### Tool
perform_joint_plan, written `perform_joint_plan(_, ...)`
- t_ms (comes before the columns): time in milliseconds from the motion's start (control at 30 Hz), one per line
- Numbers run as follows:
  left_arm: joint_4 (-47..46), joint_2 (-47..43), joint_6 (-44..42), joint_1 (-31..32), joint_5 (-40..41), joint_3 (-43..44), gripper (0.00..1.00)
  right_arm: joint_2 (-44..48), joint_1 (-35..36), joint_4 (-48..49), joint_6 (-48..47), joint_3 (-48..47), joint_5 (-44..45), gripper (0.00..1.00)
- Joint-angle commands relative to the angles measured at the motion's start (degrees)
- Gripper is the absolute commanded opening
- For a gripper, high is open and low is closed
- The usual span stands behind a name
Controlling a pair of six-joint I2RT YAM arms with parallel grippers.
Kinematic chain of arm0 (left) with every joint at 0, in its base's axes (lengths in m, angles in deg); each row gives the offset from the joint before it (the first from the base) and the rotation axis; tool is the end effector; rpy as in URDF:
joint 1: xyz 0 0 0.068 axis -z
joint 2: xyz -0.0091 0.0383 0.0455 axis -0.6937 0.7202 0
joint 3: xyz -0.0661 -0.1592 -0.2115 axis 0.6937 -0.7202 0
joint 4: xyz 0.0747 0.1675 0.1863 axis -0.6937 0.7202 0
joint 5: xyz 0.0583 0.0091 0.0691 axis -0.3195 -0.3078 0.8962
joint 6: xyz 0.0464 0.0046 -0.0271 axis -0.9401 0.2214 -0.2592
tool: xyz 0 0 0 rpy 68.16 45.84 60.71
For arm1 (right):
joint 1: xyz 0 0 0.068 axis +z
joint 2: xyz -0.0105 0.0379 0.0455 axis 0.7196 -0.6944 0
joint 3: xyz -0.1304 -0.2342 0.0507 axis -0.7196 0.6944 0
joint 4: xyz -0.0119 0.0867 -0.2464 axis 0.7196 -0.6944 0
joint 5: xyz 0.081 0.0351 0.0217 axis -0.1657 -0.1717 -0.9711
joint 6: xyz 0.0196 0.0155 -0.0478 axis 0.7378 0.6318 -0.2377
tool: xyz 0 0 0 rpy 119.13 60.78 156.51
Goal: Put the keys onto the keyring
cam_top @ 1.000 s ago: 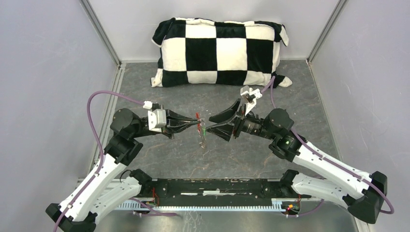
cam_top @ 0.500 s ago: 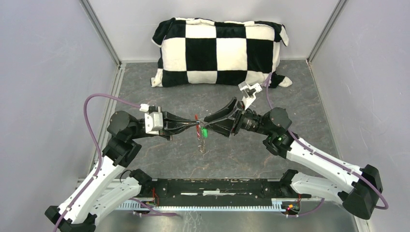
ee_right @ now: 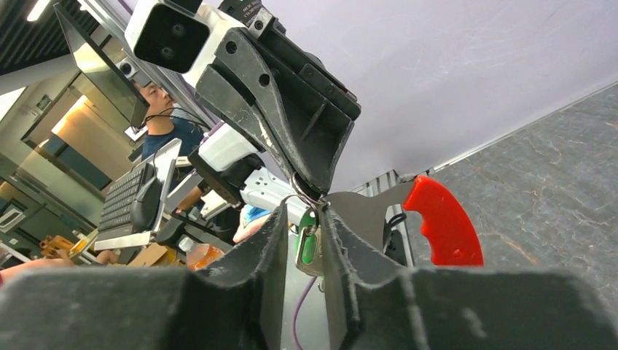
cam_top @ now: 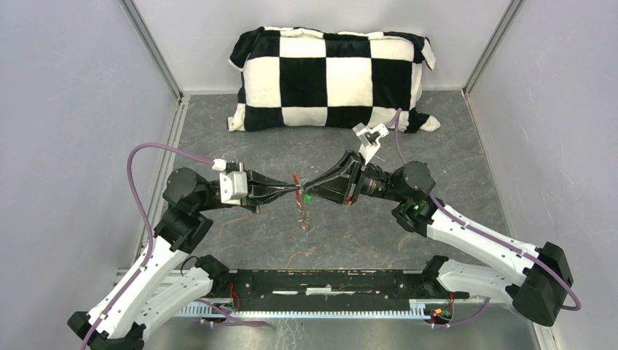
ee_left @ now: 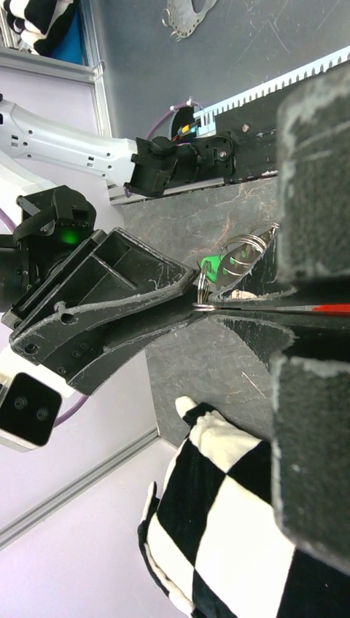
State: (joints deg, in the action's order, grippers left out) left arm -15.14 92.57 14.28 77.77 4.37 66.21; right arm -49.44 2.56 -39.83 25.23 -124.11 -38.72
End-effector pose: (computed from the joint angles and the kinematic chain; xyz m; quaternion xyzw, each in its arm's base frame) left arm 0.1048 -0.1030 0.3976 0.5021 0.4048 -0.4228 0.6366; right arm 0.1433 0.1920 0.3676 -0.2181 0.5502 0.7132 0.3756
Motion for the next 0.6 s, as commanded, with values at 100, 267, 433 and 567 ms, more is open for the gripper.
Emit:
perform_joint_plan(100, -0.4, -0.4, -3.3, 0.1, 0.1, 0.4, 0.02, 0.5, -0.4, 2.2, 0.5, -0.1, -1.5, 0.12)
perform_joint_plan(267, -0.4, -0.2, -3.4, 0.1, 0.1, 0.5, 0.02, 1.6, -0.7, -1.2, -1.1, -0.4, -1.3, 0.05)
perform_joint_plan(433, -0.6, -0.2, -3.5, 0.1, 0.1, 0.6, 0.02, 2.4, -1.1, -4.7, -3.0, -0.4, -1.2, 0.00)
perform_joint_plan(567, -1.2, -0.2, -2.9, 0.1, -0.2, 0.7, 0.02, 1.8, -1.0, -5.8, -3.2, -0.6, -2.4, 0.00)
